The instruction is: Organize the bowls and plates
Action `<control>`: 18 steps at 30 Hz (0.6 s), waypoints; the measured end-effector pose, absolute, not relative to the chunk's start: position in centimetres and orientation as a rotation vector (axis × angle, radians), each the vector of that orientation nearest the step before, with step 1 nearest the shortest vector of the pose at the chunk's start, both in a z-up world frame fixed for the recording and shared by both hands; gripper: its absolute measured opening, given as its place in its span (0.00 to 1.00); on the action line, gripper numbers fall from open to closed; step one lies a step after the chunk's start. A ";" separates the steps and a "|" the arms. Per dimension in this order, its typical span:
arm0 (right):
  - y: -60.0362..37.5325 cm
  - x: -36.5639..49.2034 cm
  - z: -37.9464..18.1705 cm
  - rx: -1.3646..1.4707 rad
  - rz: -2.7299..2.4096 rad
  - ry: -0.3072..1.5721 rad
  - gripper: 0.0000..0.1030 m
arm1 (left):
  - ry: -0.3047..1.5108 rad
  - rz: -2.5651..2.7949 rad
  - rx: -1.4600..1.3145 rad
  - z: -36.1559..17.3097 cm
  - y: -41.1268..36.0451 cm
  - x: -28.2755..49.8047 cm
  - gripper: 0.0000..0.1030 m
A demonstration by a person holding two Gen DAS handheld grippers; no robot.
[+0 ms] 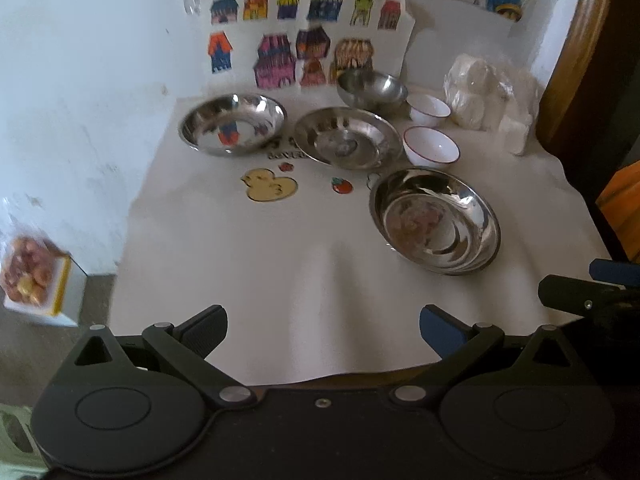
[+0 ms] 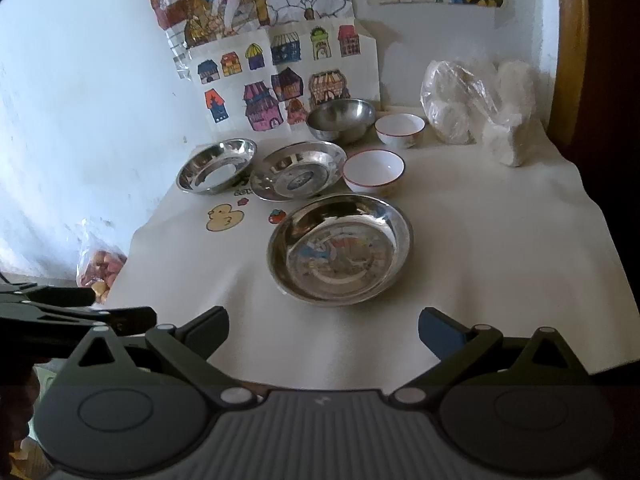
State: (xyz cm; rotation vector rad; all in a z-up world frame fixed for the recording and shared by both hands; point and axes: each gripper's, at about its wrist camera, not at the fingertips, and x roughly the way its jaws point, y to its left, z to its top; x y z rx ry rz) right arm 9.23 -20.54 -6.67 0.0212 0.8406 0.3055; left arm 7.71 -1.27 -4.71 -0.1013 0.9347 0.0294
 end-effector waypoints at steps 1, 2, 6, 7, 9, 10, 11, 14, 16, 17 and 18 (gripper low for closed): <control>-20.9 9.9 -6.7 0.020 0.310 0.842 1.00 | 0.938 0.033 -0.109 -4.8 -1.5 8.4 0.99; -21.3 10.6 -6.7 0.017 0.315 0.843 1.00 | 0.937 0.038 -0.113 -4.9 -1.8 8.9 0.99; -22.8 13.8 -6.8 -0.004 0.346 0.856 1.00 | 0.939 0.070 -0.144 -4.9 -3.0 11.5 0.99; -23.2 14.4 -6.8 -0.009 0.354 0.856 1.00 | 0.942 0.084 -0.157 -4.9 -3.4 12.2 0.99; -24.0 15.7 -6.8 -0.016 0.371 0.861 1.00 | 0.950 0.110 -0.173 -4.9 -4.0 13.3 0.99; -24.3 16.3 -6.7 -0.020 0.378 0.865 1.00 | 0.954 0.129 -0.181 -4.9 -4.3 13.8 0.99; -24.7 16.8 -6.7 -0.024 0.385 0.868 1.00 | 0.958 0.142 -0.188 -4.9 -4.4 14.1 0.99; -25.6 18.3 -6.4 -0.036 0.405 0.868 1.00 | 0.962 0.182 -0.213 -4.8 -5.1 14.9 0.99; -26.0 19.0 -6.5 -0.039 0.421 0.873 1.00 | 0.962 0.205 -0.228 -4.8 -5.2 15.4 0.99; -26.1 19.5 -6.5 -0.042 0.429 0.875 1.00 | 0.960 0.213 -0.234 -4.8 -5.1 15.6 0.99; -26.2 19.8 -6.6 -0.044 0.435 0.877 1.00 | 0.961 0.224 -0.241 -4.8 -5.1 15.8 0.99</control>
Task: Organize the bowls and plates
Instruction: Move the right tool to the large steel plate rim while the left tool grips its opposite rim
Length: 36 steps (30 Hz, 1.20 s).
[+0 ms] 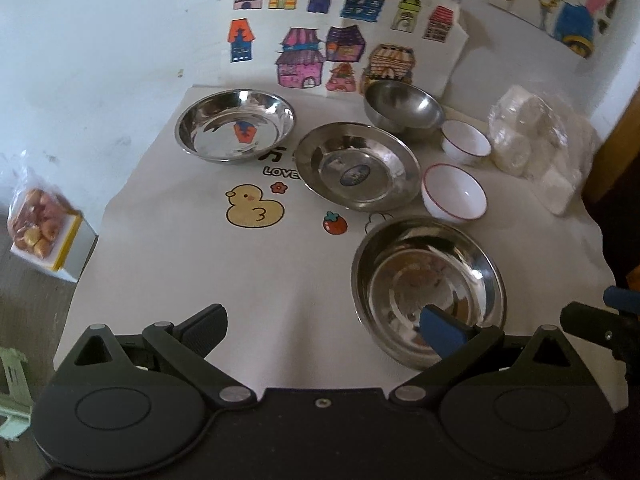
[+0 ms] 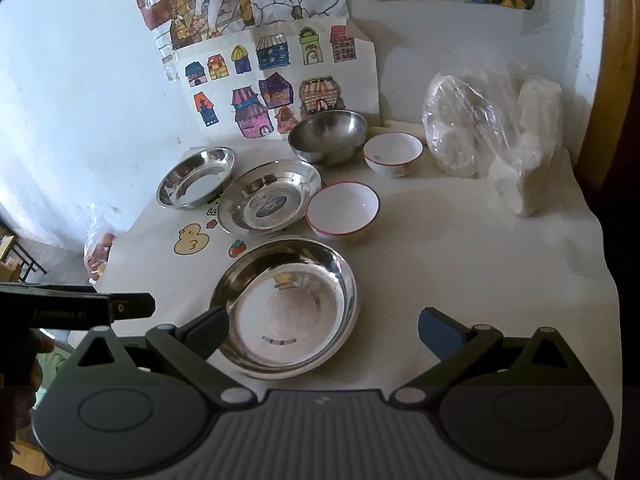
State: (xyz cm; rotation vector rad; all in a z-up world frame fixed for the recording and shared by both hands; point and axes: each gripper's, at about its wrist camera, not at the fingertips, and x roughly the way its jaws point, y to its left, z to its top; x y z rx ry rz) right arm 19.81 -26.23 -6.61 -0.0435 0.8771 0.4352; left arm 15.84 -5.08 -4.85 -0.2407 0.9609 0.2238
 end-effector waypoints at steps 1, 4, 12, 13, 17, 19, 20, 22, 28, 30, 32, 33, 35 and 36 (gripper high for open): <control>-26.3 20.2 -6.6 -0.042 0.440 0.879 1.00 | 0.964 0.235 -0.247 -4.9 -4.9 16.1 0.99; -26.2 21.0 -6.8 -0.042 0.456 0.883 1.00 | 0.966 0.280 -0.264 -4.7 -3.9 16.3 0.99; -23.6 22.7 -7.9 -0.032 0.500 0.909 1.00 | 1.004 0.381 -0.306 -4.9 1.2 17.8 0.99; -23.1 23.1 -8.0 -0.028 0.499 0.907 1.00 | 1.008 0.384 -0.303 -5.0 1.9 18.1 0.99; -20.8 24.5 -8.1 -0.010 0.487 0.900 1.00 | 1.019 0.375 -0.274 -5.0 5.2 19.7 0.99; -19.5 25.3 -8.2 0.002 0.496 0.900 1.00 | 1.016 0.361 -0.254 -5.1 7.1 20.8 0.99; -18.7 25.5 -8.3 0.010 0.502 0.904 1.00 | 1.015 0.352 -0.243 -5.1 8.1 21.3 0.99; -17.1 26.2 -8.6 0.029 0.517 0.912 1.00 | 1.010 0.330 -0.222 -5.2 10.1 22.5 0.99; -11.8 28.4 -9.5 0.082 0.592 0.945 1.00 | 0.990 0.266 -0.135 -5.8 16.1 27.5 0.99; -10.3 29.3 -9.9 0.102 0.615 0.969 1.00 | 0.984 0.239 -0.092 -6.2 17.6 29.2 0.99; -8.8 30.1 -10.4 0.106 0.633 0.987 1.00 | 0.975 0.209 -0.047 -6.6 18.9 31.0 0.99; -8.0 30.5 -10.6 0.105 0.642 0.994 1.00 | 0.972 0.194 -0.033 -6.8 19.3 31.7 0.99; -6.7 31.4 -11.2 0.110 0.654 1.007 1.00 | 0.973 0.158 -0.003 -7.4 20.2 33.5 0.99; -6.2 31.8 -11.4 0.111 0.658 1.011 1.00 | 0.972 0.141 0.007 -7.7 20.4 34.0 0.99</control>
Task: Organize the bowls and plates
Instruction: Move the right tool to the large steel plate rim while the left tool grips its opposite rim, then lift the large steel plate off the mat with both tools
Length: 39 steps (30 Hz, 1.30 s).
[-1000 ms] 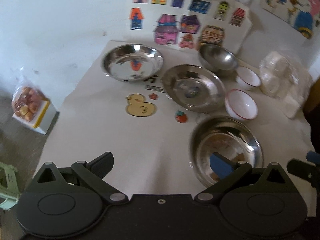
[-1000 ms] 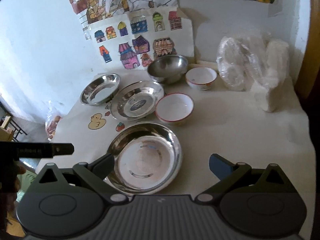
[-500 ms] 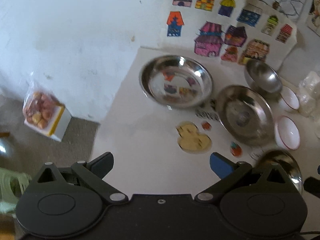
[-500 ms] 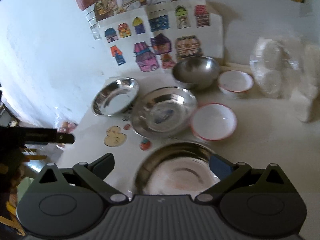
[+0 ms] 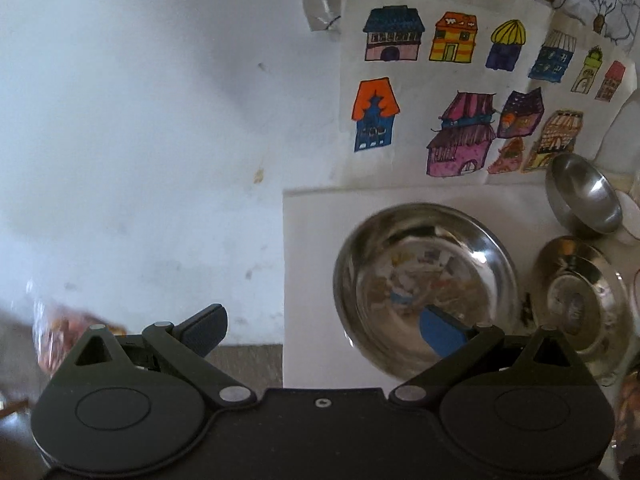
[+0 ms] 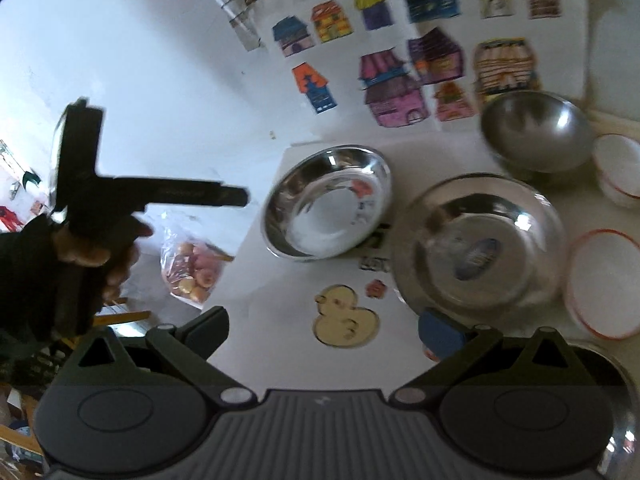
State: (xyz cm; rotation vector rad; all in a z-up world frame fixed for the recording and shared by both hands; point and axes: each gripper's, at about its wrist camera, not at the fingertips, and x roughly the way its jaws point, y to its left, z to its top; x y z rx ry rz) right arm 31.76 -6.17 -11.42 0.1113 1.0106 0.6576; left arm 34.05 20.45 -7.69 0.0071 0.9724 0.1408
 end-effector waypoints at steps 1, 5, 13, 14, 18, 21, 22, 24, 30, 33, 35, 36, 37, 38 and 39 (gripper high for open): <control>-5.6 32.2 -11.7 0.112 0.658 1.015 1.00 | 0.973 0.117 0.020 -8.0 20.8 35.0 0.99; -4.7 34.5 -13.0 0.187 0.631 1.059 1.00 | 1.006 0.056 0.064 -9.5 21.8 37.4 0.99; -3.5 38.4 -15.3 0.345 0.577 1.145 0.87 | 1.079 -0.005 0.090 -12.5 22.8 40.9 0.99; -3.3 38.7 -15.4 0.347 0.577 1.149 0.86 | 1.085 -0.013 0.091 -12.7 22.8 41.3 0.99; -2.1 39.8 -15.8 0.344 0.562 1.162 0.77 | 1.114 -0.052 0.091 -13.5 22.7 42.5 0.90; -1.7 40.5 -16.1 0.344 0.536 1.171 0.69 | 1.121 -0.078 0.076 -13.8 22.8 43.1 0.84; -1.5 40.7 -16.2 0.345 0.526 1.176 0.66 | 1.123 -0.085 0.069 -13.9 22.8 43.3 0.82; -1.4 41.2 -16.4 0.349 0.508 1.187 0.61 | 1.140 -0.087 0.057 -14.1 22.9 43.6 0.78; -1.3 41.7 -16.7 0.362 0.483 1.198 0.47 | 1.153 -0.089 0.014 -14.6 23.0 44.6 0.54; -1.4 41.9 -16.9 0.364 0.464 1.206 0.38 | 1.151 -0.099 -0.002 -14.8 22.8 44.7 0.45; -1.4 42.0 -17.1 0.366 0.454 1.211 0.34 | 1.145 -0.109 -0.012 -14.7 22.6 44.7 0.40; -1.4 42.0 -17.1 0.365 0.449 1.212 0.31 | 1.145 -0.112 -0.020 -14.6 22.7 44.6 0.35; -1.4 42.0 -17.2 0.365 0.443 1.214 0.28 | 1.143 -0.115 -0.030 -14.6 22.7 44.6 0.32; -1.4 42.0 -17.3 0.363 0.439 1.216 0.26 | 1.143 -0.119 -0.040 -14.6 22.7 44.6 0.26; -1.4 41.8 -17.3 0.359 0.422 1.215 0.23 | 1.142 -0.120 -0.046 -14.6 22.8 44.5 0.25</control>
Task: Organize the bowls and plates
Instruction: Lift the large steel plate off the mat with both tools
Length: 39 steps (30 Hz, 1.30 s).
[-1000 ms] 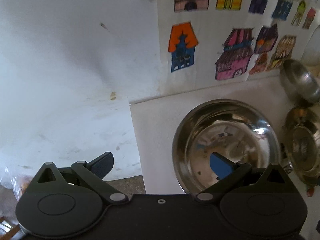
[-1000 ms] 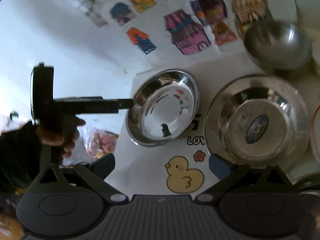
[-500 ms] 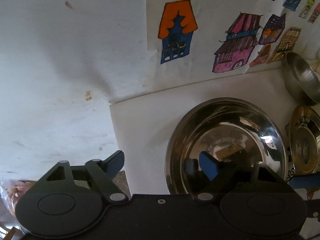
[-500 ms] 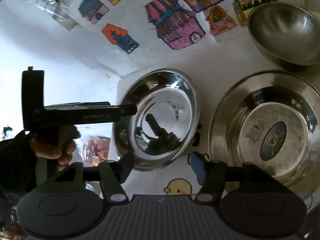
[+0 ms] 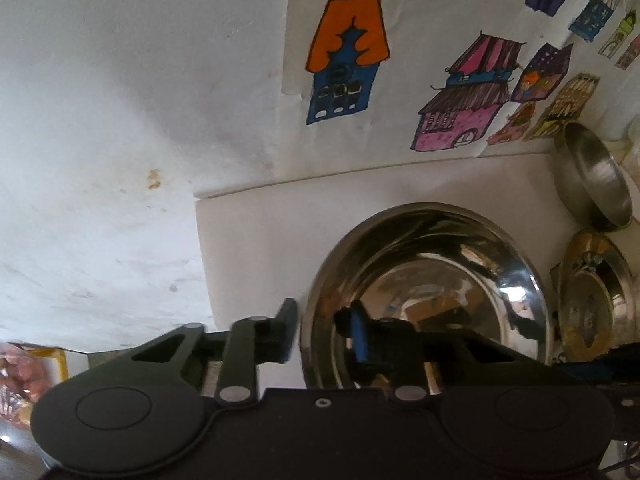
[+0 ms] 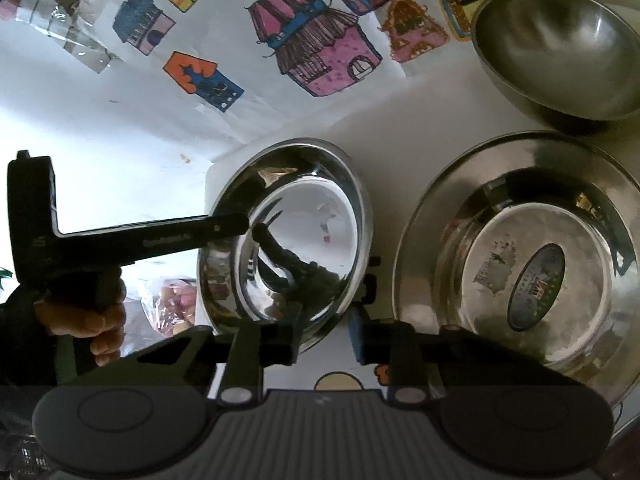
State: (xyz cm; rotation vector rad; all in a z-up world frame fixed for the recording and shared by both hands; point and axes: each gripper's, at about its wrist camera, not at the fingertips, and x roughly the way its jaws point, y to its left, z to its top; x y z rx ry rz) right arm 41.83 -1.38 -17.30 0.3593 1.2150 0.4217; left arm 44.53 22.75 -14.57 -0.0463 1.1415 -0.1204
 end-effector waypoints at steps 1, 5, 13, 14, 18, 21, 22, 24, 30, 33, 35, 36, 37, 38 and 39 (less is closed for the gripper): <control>-1.3 41.8 -17.3 0.355 0.415 1.215 0.20 | 1.142 -0.115 -0.048 -14.6 22.7 44.5 0.24; -1.4 41.6 -17.4 0.347 0.396 1.213 0.18 | 1.153 -0.109 -0.073 -14.3 23.1 44.3 0.22; -1.9 40.6 -16.6 0.351 0.408 1.197 0.18 | 1.120 -0.097 -0.075 -13.1 22.1 42.1 0.20; -2.1 40.4 -16.4 0.349 0.413 1.193 0.18 | 1.114 -0.097 -0.074 -12.8 22.1 41.8 0.20; -2.9 38.9 -15.4 0.336 0.432 1.179 0.18 | 1.086 -0.102 -0.060 -11.4 21.2 39.9 0.20; -3.8 37.7 -14.6 0.332 0.443 1.173 0.18 | 1.071 -0.108 -0.079 -10.4 20.4 38.3 0.20; -4.3 37.3 -14.4 0.335 0.445 1.175 0.18 | 1.070 -0.111 -0.086 -10.0 20.2 37.8 0.20; -5.2 36.4 -13.9 0.342 0.444 1.172 0.18 | 1.065 -0.118 -0.095 -9.6 19.3 36.8 0.20; -8.7 33.3 -12.4 0.337 0.429 1.150 0.18 | 1.056 -0.147 -0.109 -8.4 15.7 33.9 0.20; -11.0 31.7 -11.6 0.333 0.416 1.129 0.18 | 1.050 -0.166 -0.118 -8.0 13.6 32.9 0.20; -12.6 30.7 -11.1 0.327 0.401 1.116 0.18 | 1.046 -0.182 -0.122 -7.7 11.9 32.2 0.20; -13.4 30.2 -10.9 0.324 0.395 1.111 0.18 | 1.044 -0.190 -0.123 -7.7 11.0 32.0 0.20; -14.4 29.6 -10.7 0.324 0.386 1.107 0.18 | 1.045 -0.200 -0.123 -7.6 10.1 31.7 0.20; -15.3 29.1 -10.6 0.323 0.375 1.104 0.18 | 1.045 -0.209 -0.124 -7.6 9.2 31.6 0.20; -16.0 28.7 -10.5 0.323 0.364 1.103 0.18 | 1.046 -0.221 -0.125 -7.7 8.2 31.4 0.20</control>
